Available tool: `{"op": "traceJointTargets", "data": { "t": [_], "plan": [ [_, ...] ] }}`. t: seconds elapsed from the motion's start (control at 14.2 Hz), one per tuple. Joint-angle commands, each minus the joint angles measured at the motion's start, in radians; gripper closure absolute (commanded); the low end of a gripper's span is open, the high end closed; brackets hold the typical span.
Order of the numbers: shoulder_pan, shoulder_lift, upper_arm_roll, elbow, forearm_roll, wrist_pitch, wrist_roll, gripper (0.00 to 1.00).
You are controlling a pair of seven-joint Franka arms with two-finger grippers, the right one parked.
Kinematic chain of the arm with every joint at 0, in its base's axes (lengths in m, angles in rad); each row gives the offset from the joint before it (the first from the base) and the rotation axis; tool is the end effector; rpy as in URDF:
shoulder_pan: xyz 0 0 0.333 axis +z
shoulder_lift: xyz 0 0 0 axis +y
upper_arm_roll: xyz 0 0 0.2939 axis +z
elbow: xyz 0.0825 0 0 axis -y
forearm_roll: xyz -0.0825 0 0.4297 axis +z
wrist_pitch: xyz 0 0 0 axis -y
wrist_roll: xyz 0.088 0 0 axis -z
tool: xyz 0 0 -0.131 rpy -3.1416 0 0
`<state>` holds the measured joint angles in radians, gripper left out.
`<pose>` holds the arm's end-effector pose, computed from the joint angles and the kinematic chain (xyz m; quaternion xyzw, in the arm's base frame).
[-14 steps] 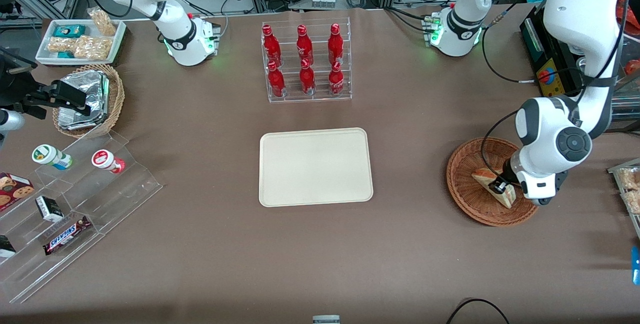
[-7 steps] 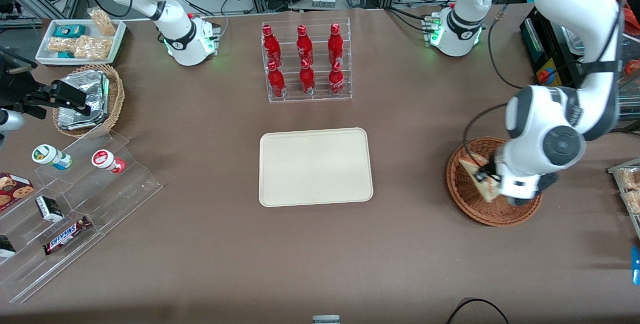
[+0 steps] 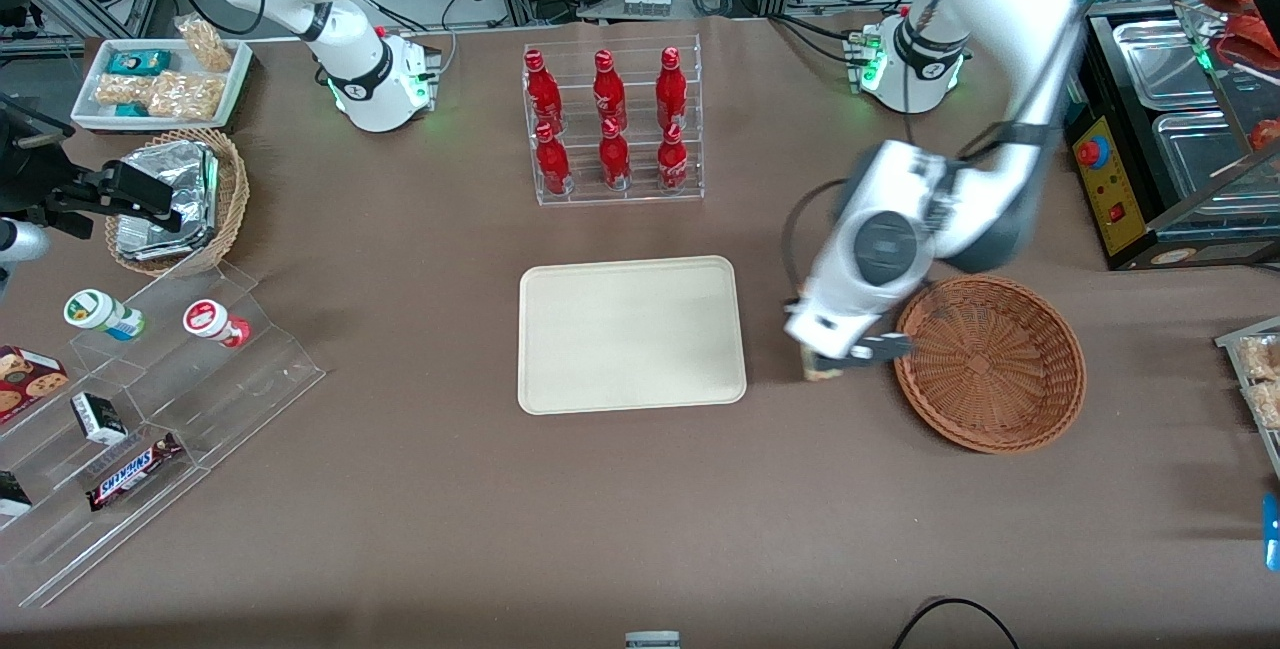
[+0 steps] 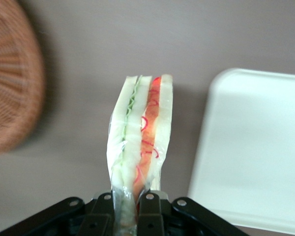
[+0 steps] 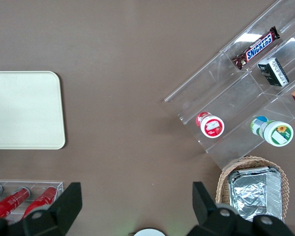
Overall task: Place sandwich from basket to tray
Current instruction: 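Lift the sandwich and carry it with the left gripper over the tray, then lower the sandwich onto the tray and open the left gripper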
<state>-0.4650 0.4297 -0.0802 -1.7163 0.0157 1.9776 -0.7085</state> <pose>0.5729 -0.3431 0.2582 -0.9933 -0.0798 0.0734 0.0408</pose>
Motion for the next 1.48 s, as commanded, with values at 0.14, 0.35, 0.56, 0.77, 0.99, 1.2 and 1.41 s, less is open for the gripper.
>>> {"op": "traceJointTargets", "data": {
  "t": [0.14, 0.35, 0.56, 0.77, 0.99, 1.2, 1.41],
  "plan": [
    [-0.196, 0.199, 0.016, 0.214, -0.005, 0.107, -0.228, 0.97],
    [-0.274, 0.257, 0.016, 0.238, -0.003, 0.230, -0.279, 0.97],
    [-0.342, 0.297, 0.017, 0.238, 0.003, 0.314, -0.282, 0.97],
    [-0.350, 0.326, 0.017, 0.238, 0.004, 0.336, -0.282, 0.96],
    [-0.342, 0.330, 0.019, 0.239, -0.002, 0.336, -0.299, 0.35],
    [-0.331, 0.279, 0.023, 0.239, -0.005, 0.313, -0.328, 0.00],
    [-0.308, 0.186, 0.025, 0.228, -0.002, 0.207, -0.325, 0.00]
  ]
}}
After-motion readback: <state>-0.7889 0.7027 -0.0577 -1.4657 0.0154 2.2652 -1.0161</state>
